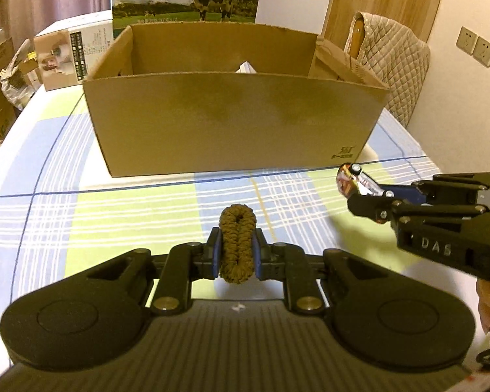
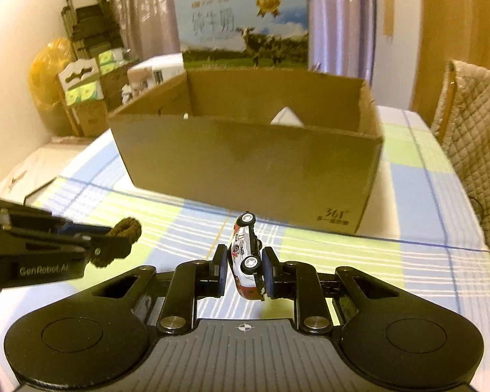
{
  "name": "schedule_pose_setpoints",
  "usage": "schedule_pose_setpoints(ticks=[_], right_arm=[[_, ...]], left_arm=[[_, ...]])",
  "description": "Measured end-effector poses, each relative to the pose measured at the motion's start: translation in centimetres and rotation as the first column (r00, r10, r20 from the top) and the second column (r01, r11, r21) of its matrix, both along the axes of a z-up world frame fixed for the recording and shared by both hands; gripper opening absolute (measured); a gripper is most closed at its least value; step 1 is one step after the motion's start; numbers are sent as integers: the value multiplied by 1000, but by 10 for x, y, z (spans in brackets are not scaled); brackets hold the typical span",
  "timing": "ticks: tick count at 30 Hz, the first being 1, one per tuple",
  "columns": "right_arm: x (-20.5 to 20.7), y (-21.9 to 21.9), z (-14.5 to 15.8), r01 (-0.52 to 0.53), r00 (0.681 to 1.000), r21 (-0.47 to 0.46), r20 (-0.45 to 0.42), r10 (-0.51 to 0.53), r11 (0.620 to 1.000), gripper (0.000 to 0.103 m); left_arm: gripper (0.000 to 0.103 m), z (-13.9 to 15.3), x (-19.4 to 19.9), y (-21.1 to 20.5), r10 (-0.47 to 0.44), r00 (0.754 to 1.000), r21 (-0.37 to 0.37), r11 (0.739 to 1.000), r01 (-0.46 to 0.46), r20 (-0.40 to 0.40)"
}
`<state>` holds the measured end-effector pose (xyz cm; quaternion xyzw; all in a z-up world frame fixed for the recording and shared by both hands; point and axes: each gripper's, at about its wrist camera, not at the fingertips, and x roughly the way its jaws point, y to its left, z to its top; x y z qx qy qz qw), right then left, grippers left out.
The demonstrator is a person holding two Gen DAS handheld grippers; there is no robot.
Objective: Organize objects
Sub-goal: 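Carry ring with left tool while right tool carries toy car to box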
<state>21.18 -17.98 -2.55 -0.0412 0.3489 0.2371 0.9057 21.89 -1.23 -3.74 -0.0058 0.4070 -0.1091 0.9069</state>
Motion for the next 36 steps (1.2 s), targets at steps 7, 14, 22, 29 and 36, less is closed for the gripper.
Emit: schedule_pose_setpoints(ticks=[7, 14, 22, 29, 36], right_arm=[[-19, -7, 36, 16, 999, 8, 42, -17, 1000, 19], [-29, -9, 63, 15, 996, 5, 82, -16, 1000, 19], [-23, -8, 85, 1, 993, -6, 115, -1, 1000, 19], [-4, -5, 103, -18, 990, -3, 137, 18, 1000, 19], [38, 3, 119, -37, 988, -6, 150, 37, 999, 19]], left_arm=[[15, 34, -21, -3, 3, 1000, -18, 1000, -2, 30], [15, 68, -30, -5, -4, 997, -5, 1000, 5, 77], [15, 97, -30, -5, -16, 993, 15, 1000, 15, 114], [15, 119, -16, 0, -30, 990, 34, 999, 26, 135], [15, 140, 19, 4, -35, 988, 44, 999, 28, 151]])
